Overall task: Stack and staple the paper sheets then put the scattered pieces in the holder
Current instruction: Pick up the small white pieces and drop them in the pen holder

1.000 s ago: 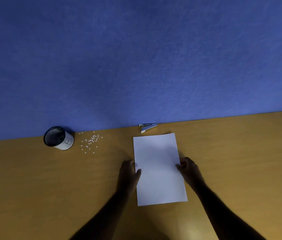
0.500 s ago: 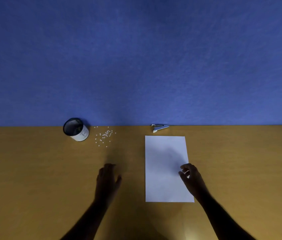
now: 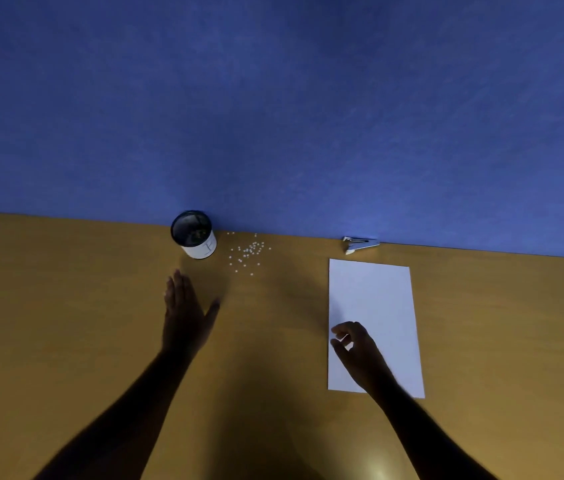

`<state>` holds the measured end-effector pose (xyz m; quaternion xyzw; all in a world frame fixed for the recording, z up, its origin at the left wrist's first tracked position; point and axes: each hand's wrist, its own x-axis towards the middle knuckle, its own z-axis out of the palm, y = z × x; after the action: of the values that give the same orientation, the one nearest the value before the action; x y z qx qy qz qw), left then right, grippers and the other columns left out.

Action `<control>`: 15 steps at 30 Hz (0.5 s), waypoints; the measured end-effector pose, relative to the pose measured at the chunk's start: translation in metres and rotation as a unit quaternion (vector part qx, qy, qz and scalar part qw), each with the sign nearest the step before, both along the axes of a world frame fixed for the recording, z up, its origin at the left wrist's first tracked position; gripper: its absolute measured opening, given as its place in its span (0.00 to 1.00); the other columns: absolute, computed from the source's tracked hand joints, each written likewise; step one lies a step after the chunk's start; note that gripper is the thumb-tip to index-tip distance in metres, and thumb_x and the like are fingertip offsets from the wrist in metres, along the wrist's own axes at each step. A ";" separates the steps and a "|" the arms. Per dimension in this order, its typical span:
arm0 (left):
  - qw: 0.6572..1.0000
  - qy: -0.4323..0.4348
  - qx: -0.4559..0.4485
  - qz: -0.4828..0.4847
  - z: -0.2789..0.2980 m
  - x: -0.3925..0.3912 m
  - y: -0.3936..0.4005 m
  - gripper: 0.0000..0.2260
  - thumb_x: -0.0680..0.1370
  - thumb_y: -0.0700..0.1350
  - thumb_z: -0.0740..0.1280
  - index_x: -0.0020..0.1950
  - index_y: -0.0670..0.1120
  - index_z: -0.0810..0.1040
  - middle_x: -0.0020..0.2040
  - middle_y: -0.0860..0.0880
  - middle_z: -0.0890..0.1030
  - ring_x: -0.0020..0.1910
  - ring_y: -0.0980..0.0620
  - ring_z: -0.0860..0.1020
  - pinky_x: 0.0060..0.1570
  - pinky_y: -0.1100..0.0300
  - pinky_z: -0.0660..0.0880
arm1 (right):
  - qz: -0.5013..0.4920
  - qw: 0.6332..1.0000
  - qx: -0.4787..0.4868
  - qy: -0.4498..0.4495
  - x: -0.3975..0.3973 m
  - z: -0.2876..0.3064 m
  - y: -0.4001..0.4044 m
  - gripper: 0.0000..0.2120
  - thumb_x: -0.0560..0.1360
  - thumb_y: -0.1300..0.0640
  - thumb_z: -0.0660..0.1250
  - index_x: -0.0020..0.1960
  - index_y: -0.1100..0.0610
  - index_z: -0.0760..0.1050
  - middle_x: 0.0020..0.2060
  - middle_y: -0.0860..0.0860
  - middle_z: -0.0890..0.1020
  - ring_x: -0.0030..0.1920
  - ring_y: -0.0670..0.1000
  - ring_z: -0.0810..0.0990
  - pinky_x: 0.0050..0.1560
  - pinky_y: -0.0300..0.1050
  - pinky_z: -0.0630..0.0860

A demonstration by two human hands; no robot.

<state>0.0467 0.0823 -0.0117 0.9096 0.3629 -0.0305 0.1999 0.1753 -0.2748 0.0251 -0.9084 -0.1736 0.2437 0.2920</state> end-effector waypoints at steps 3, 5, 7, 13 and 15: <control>1.000 0.006 0.000 -0.001 -0.005 0.012 0.015 0.47 0.81 0.67 0.60 0.85 0.34 0.48 0.86 0.35 0.48 0.86 0.36 0.47 0.85 0.39 0.48 | 0.005 1.000 0.006 0.000 -0.003 -0.001 0.026 0.06 0.80 0.53 0.68 0.57 0.49 0.75 0.51 0.43 0.78 0.49 0.40 0.79 0.44 0.27 0.74; 1.000 0.001 -0.005 0.005 -0.008 0.019 0.021 0.49 0.79 0.69 0.58 0.85 0.34 0.48 0.86 0.34 0.50 0.86 0.36 0.48 0.85 0.40 0.47 | 0.014 1.000 0.014 -0.003 -0.001 -0.002 0.045 0.07 0.80 0.53 0.68 0.58 0.51 0.75 0.53 0.44 0.78 0.50 0.41 0.79 0.45 0.27 0.73; 1.000 -0.001 -0.014 0.004 -0.013 0.027 0.024 0.50 0.80 0.69 0.61 0.85 0.33 0.48 0.86 0.33 0.50 0.86 0.35 0.49 0.85 0.39 0.47 | 0.029 0.999 0.026 -0.010 0.004 -0.003 0.062 0.09 0.81 0.54 0.68 0.60 0.53 0.76 0.54 0.44 0.78 0.51 0.42 0.79 0.47 0.26 0.73; 0.998 0.006 0.057 0.001 -0.042 0.036 0.018 0.52 0.78 0.73 0.57 0.83 0.32 0.52 0.84 0.31 0.57 0.84 0.33 0.57 0.84 0.36 0.53 | 0.074 0.995 0.055 -0.038 0.025 -0.015 0.106 0.11 0.80 0.56 0.69 0.62 0.55 0.75 0.56 0.50 0.79 0.55 0.47 0.80 0.51 0.34 0.78; 0.996 0.003 0.092 0.015 -0.044 0.038 0.014 0.51 0.79 0.74 0.56 0.84 0.33 0.52 0.84 0.32 0.57 0.85 0.35 0.56 0.84 0.37 0.52 | 0.090 0.993 0.056 -0.050 0.034 -0.017 0.119 0.13 0.80 0.56 0.69 0.63 0.56 0.75 0.57 0.51 0.79 0.56 0.48 0.80 0.53 0.41 0.81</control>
<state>0.0848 0.0959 -0.0557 0.9186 0.3781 0.0027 0.1147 0.2097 -0.1554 0.0083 -0.8823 -0.2825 0.2126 0.3106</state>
